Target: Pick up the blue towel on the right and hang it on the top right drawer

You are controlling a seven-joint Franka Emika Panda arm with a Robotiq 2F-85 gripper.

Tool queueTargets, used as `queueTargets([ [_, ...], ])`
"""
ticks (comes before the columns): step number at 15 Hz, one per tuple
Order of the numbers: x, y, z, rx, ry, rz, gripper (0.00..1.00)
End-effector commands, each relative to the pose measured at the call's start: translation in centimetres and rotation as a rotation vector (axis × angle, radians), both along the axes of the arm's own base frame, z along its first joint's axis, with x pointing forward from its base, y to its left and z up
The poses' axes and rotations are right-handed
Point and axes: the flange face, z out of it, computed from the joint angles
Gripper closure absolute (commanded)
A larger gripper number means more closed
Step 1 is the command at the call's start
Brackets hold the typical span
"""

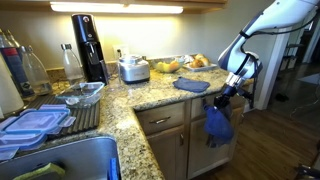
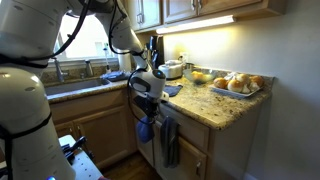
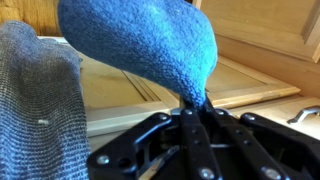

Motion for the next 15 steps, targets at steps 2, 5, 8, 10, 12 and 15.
queueTargets([
  [2,-1.0,-0.7,2.0,0.032,-0.003,-0.013,0.96],
  [5,-0.9,-0.9,2.0,0.039,-0.008,-0.019,0.96],
  [8,-0.5,-1.2,1.0,0.049,-0.005,-0.036,0.96],
  [10,-0.5,-1.3,0.6,0.049,-0.006,-0.044,0.96],
  [12,-0.6,-1.1,0.2,0.042,0.005,-0.05,0.65],
  [15,-0.8,-1.0,0.1,0.035,0.004,-0.041,0.46],
])
